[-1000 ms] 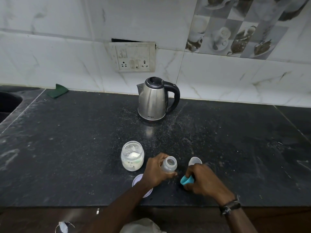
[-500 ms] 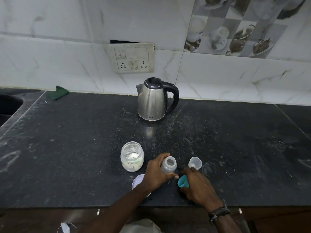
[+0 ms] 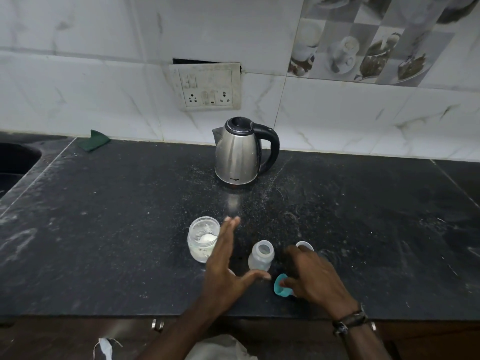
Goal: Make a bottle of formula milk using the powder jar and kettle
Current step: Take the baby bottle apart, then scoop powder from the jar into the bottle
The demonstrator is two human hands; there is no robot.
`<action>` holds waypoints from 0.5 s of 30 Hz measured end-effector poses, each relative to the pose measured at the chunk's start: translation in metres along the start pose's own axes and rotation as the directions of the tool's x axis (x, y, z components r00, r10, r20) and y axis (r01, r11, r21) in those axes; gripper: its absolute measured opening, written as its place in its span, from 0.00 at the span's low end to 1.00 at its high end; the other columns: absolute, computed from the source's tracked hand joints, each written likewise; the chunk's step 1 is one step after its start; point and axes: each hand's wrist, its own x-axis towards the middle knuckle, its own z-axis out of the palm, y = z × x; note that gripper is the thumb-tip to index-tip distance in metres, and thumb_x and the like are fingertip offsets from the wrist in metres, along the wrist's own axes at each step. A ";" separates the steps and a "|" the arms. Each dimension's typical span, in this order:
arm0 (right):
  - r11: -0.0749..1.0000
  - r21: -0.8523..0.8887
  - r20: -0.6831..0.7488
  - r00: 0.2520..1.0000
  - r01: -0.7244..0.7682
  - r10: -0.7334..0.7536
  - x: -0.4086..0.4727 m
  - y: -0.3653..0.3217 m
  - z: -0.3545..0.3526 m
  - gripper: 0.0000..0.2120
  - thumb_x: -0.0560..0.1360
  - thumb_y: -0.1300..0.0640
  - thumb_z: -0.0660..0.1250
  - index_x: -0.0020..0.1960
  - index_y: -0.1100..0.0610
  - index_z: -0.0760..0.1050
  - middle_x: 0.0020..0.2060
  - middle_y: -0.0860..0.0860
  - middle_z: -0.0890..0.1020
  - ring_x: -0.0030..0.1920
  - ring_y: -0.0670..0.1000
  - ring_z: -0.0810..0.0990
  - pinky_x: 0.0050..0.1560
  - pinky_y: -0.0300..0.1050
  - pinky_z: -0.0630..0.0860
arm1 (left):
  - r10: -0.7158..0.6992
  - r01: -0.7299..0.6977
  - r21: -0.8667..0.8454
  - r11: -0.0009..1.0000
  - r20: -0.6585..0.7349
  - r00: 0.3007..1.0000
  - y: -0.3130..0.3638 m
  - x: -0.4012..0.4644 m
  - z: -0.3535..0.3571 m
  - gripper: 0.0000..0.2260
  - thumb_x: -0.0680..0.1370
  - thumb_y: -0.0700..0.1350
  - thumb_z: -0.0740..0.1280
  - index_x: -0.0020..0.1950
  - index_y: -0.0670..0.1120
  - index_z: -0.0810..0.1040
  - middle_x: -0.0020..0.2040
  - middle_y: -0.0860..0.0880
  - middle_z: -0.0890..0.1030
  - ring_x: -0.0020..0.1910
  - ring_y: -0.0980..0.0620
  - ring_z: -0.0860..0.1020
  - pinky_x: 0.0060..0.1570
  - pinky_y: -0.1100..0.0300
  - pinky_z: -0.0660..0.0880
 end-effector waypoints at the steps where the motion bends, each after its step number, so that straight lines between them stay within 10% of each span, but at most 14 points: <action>1: 1.000 0.005 -0.015 1.000 0.003 -0.003 0.001 -0.001 -0.007 0.28 0.70 0.41 0.73 0.65 0.48 0.68 0.57 0.47 0.75 0.58 0.51 0.76 0.52 0.46 0.73 | 0.019 -0.017 0.026 1.000 -0.066 0.998 0.001 0.001 -0.009 0.53 0.65 0.61 0.81 0.82 0.45 0.57 0.80 0.43 0.66 0.81 0.41 0.61 0.79 0.50 0.60; 6: 1.000 0.003 -0.121 0.993 0.001 -0.001 0.009 -0.014 -0.042 0.28 0.72 0.38 0.70 0.67 0.48 0.68 0.60 0.48 0.76 0.59 0.50 0.75 0.55 0.45 0.72 | -0.085 0.109 0.068 0.992 -0.290 0.953 -0.012 0.003 -0.051 0.55 0.62 0.61 0.80 0.82 0.46 0.57 0.81 0.45 0.65 0.81 0.46 0.62 0.79 0.61 0.58; 15: 0.996 0.007 -0.247 0.965 0.090 -0.085 0.043 -0.057 -0.073 0.27 0.73 0.38 0.69 0.67 0.51 0.72 0.61 0.51 0.78 0.59 0.53 0.78 0.56 0.49 0.74 | -0.378 0.393 0.095 0.915 -0.143 0.915 -0.048 0.002 -0.070 0.66 0.54 0.61 0.82 0.83 0.49 0.49 0.82 0.52 0.59 0.79 0.59 0.58 0.75 0.58 0.57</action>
